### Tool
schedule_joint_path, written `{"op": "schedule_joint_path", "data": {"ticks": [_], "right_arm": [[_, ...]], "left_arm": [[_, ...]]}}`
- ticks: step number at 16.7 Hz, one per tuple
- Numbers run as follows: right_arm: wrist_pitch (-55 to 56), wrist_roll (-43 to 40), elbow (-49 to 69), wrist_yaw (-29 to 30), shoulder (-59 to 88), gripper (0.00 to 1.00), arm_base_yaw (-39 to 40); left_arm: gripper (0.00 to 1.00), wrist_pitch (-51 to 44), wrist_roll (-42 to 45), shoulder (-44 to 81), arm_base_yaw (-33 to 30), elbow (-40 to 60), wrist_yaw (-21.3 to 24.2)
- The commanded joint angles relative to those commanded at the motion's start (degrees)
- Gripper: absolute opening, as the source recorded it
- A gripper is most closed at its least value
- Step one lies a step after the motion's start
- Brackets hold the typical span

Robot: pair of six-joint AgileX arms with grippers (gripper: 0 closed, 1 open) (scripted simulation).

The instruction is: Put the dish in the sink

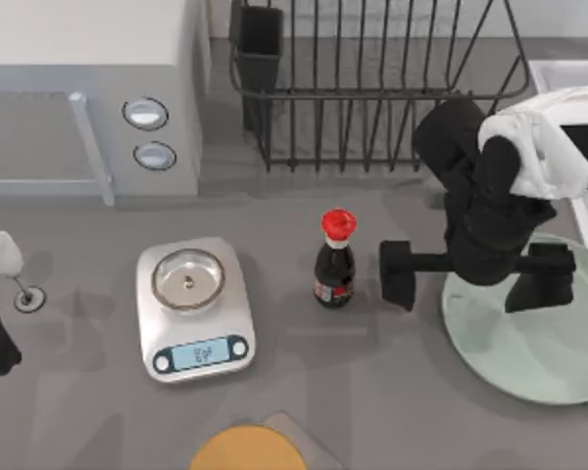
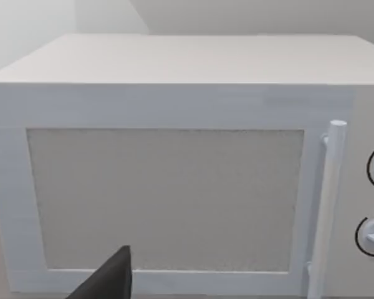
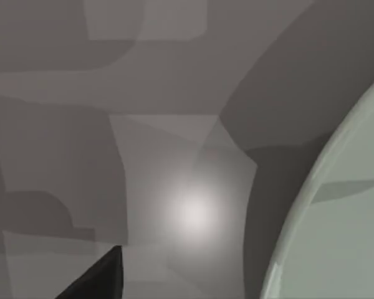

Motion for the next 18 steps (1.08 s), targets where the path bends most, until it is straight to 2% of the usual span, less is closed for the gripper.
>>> {"op": "schedule_joint_path", "data": {"ticks": [12,18], "right_arm": [[0.0,0.0,0.0,0.0,0.0,0.02,0.0],[0.0,0.0,0.0,0.0,0.0,0.0,0.0]], "left_arm": [[1.0,0.0,0.0,0.0,0.0,0.0,0.0],[1.0,0.0,0.0,0.0,0.0,0.0,0.0]]}}
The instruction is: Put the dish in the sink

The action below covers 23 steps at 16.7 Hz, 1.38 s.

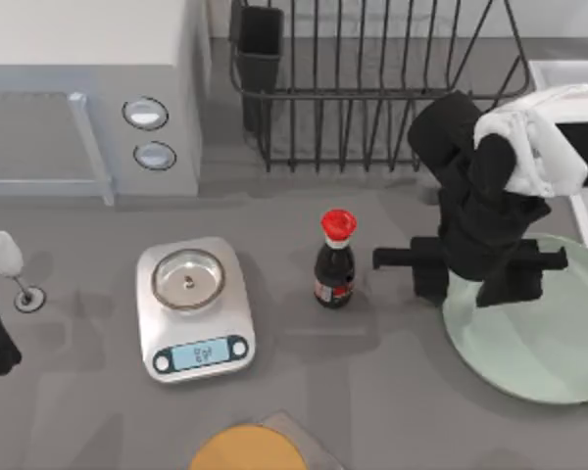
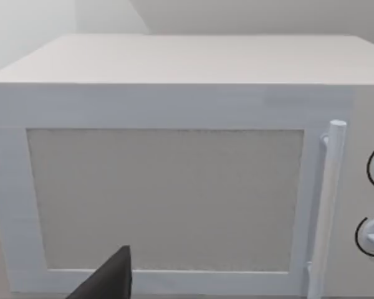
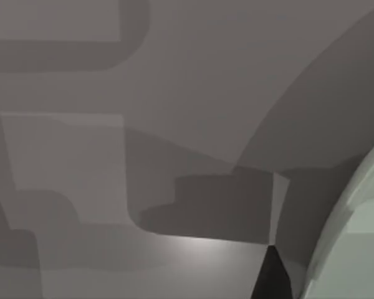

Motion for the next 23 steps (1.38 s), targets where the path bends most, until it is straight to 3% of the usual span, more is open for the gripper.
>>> {"op": "schedule_joint_path", "data": {"ticks": [5,9,23], "right_arm": [[-0.67,-0.36,1.22,0.97,-4.81,0.0,-1.22],[-8.01,-0.14,7.44,1.75,-4.72,0.0,-3.32],[-53.52,-0.55,55.9,1.21,-3.14,0.0,-2.17]], "left_arm": [[1.0,0.0,0.0,0.0,0.0,0.0,0.0],[1.0,0.0,0.0,0.0,0.0,0.0,0.0],[1.0,0.0,0.0,0.0,0.0,0.0,0.0]]}}
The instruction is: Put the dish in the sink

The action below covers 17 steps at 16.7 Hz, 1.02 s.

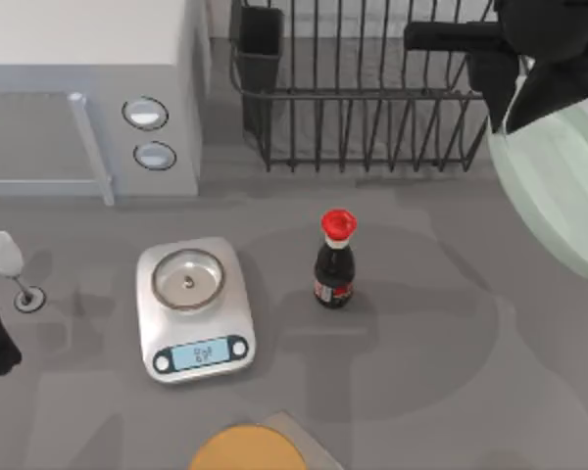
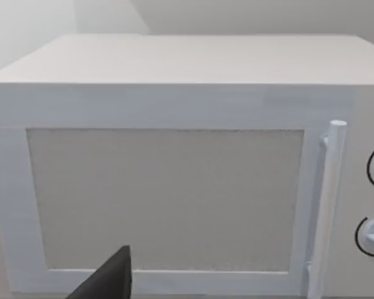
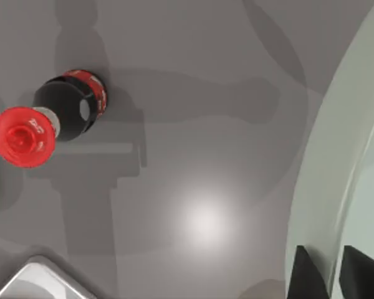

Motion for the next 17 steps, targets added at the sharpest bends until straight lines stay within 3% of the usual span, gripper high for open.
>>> {"op": "schedule_joint_path", "data": {"ticks": [4,11,17], "right_arm": [[-6.48,-0.36,7.1,-0.37,0.53,0.0,0.62],[-6.7,-1.14,8.19,-0.39,1.23,0.0,-0.5],[-6.3,-14.87,22.04,-0.56,18.2,0.0,-13.96]], "left_arm": [[1.0,0.0,0.0,0.0,0.0,0.0,0.0],[1.0,0.0,0.0,0.0,0.0,0.0,0.0],[1.0,0.0,0.0,0.0,0.0,0.0,0.0]]}}
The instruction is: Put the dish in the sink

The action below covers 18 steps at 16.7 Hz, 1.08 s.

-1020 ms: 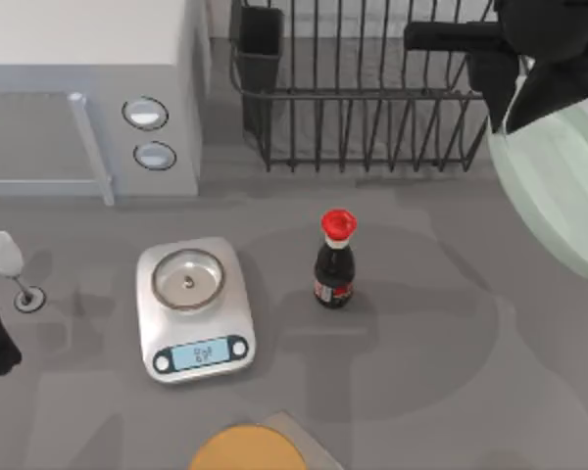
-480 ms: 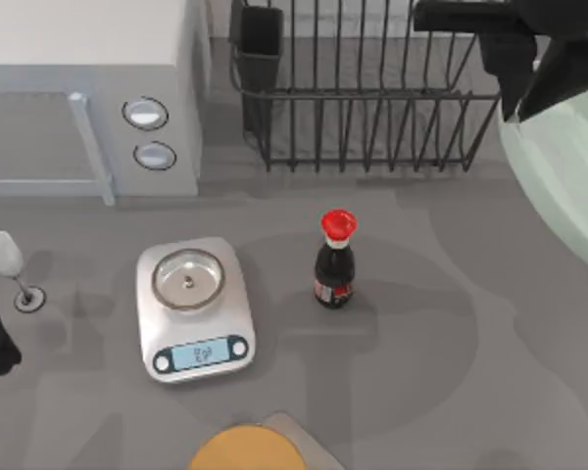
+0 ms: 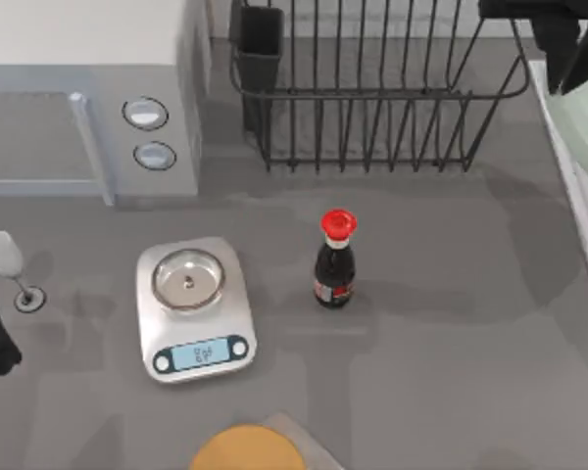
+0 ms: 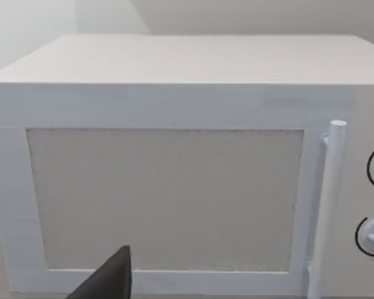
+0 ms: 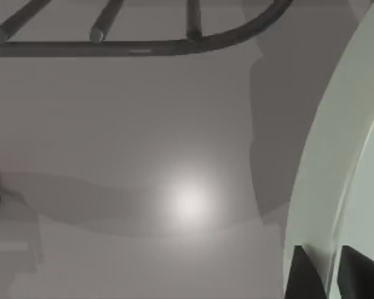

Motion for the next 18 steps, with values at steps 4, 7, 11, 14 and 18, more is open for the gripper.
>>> {"op": "schedule_joint_path", "data": {"ticks": [4,7,11,14,18], "right_arm": [[0.99,-12.43,10.95,-0.16,15.06,0.0,-12.12],[1.63,-17.65,15.82,-0.23,20.38,0.0,-17.31],[1.72,-18.22,16.37,-0.24,20.97,0.0,-17.88],[1.72,-18.22,16.37,-0.24,20.97,0.15,-17.88],[1.72,-18.22,16.37,-0.24,20.97,0.45,-17.88]], "left_arm": [[1.0,0.0,0.0,0.0,0.0,0.0,0.0],[1.0,0.0,0.0,0.0,0.0,0.0,0.0],[1.0,0.0,0.0,0.0,0.0,0.0,0.0],[1.0,0.0,0.0,0.0,0.0,0.0,0.0],[1.0,0.0,0.0,0.0,0.0,0.0,0.0]]}}
